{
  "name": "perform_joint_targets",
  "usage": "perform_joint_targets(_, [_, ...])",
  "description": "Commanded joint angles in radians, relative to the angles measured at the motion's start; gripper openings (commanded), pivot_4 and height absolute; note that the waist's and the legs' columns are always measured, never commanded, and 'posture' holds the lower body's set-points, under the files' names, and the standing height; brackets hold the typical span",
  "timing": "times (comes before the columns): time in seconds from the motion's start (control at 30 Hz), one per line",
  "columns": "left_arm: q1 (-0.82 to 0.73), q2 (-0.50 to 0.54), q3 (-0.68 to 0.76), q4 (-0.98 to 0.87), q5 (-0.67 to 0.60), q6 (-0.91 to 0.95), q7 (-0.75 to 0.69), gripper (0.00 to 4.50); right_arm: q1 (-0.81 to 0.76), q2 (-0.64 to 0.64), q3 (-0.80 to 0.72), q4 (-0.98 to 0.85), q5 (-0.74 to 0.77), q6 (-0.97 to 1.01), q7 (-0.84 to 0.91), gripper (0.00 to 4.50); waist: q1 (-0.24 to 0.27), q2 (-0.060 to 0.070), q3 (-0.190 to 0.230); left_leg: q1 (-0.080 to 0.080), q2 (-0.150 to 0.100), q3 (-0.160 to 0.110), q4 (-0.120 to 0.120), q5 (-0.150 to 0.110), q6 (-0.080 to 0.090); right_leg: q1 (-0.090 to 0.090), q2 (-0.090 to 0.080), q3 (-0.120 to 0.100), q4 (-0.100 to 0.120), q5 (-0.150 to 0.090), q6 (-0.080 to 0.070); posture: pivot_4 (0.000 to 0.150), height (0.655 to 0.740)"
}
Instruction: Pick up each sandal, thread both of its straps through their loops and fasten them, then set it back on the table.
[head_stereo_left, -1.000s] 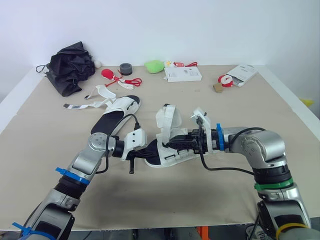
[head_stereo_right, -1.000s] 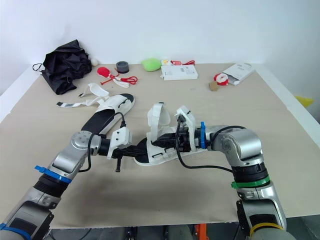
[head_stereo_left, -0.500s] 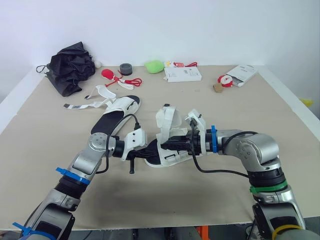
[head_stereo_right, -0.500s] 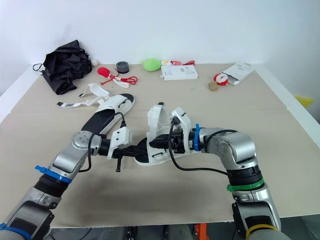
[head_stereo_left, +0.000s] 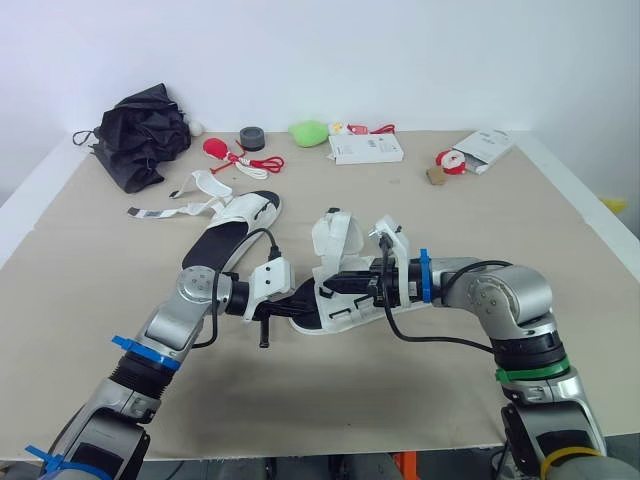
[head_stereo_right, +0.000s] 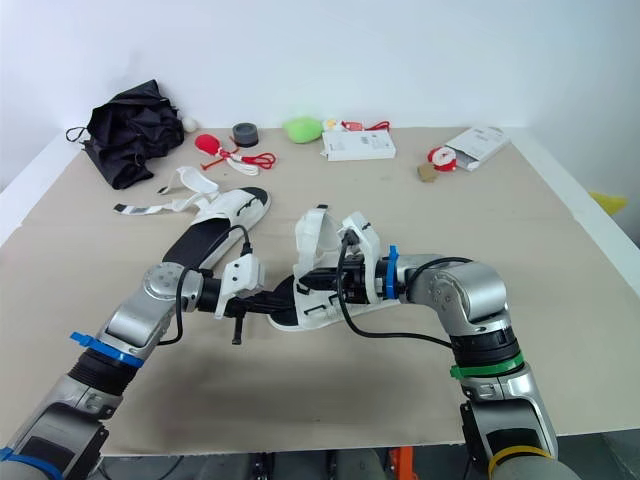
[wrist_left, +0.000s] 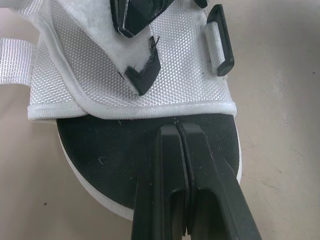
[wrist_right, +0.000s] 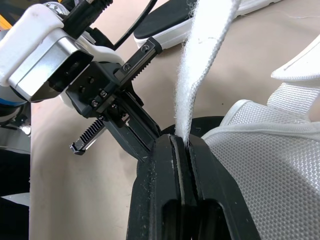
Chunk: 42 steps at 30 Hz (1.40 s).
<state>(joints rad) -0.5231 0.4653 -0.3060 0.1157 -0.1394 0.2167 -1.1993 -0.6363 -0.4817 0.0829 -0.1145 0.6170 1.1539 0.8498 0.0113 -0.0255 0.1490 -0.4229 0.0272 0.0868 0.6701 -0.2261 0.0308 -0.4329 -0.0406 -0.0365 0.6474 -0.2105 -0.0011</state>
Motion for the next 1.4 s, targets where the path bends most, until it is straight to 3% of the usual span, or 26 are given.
perform_joint_targets(0.03, [0.034,0.0,-0.059,0.031,0.028,0.029,-0.012,0.0,-0.026,-0.025,0.006,-0.003,0.025,-0.003,0.04,0.03,0.0,0.0,0.0,0.0,0.0,0.0,0.0,0.0,0.0,0.0,0.0,0.0,0.0,0.0,0.0,0.15,0.74])
perform_joint_targets(0.27, [0.032,0.0,-0.061,0.035,0.03,0.024,-0.017,0.0,-0.184,-0.251,0.033,0.18,0.082,0.049,0.337,0.03,0.0,0.001,0.0,0.0,-0.001,0.002,0.0,0.0,0.001,0.0,-0.001,0.0,-0.001,0.0,0.001,0.15,0.74])
perform_joint_targets(0.47, [0.046,0.002,-0.062,0.023,0.029,0.027,-0.016,0.0,-0.366,-0.355,0.2,0.385,0.042,0.095,0.587,0.03,0.001,0.001,0.0,0.0,-0.001,0.001,0.0,-0.001,0.001,0.0,-0.001,0.0,-0.001,0.0,-0.001,0.15,0.74])
perform_joint_targets(0.7, [0.064,0.0,-0.063,0.004,0.027,0.036,-0.006,0.0,-0.422,-0.314,0.329,0.466,-0.027,0.069,0.675,0.03,0.0,0.001,0.0,-0.002,-0.001,0.002,0.0,-0.002,0.003,-0.002,-0.003,0.0,-0.001,0.001,-0.005,0.15,0.74])
perform_joint_targets(1.03, [0.072,0.004,-0.061,-0.01,0.025,0.046,-0.004,0.0,-0.519,-0.21,0.339,0.671,-0.14,-0.01,0.693,0.03,0.001,0.001,0.0,-0.002,-0.002,0.002,0.0,-0.003,0.004,-0.002,-0.003,0.0,-0.001,0.002,-0.005,0.15,0.74])
perform_joint_targets(1.4, [0.074,-0.006,-0.058,-0.015,0.024,0.053,0.006,0.0,-0.406,-0.273,0.411,0.528,-0.137,0.056,0.747,0.03,0.001,0.001,0.0,-0.002,-0.002,0.002,0.0,-0.003,0.004,-0.002,-0.004,0.0,-0.001,0.002,-0.005,0.15,0.74])
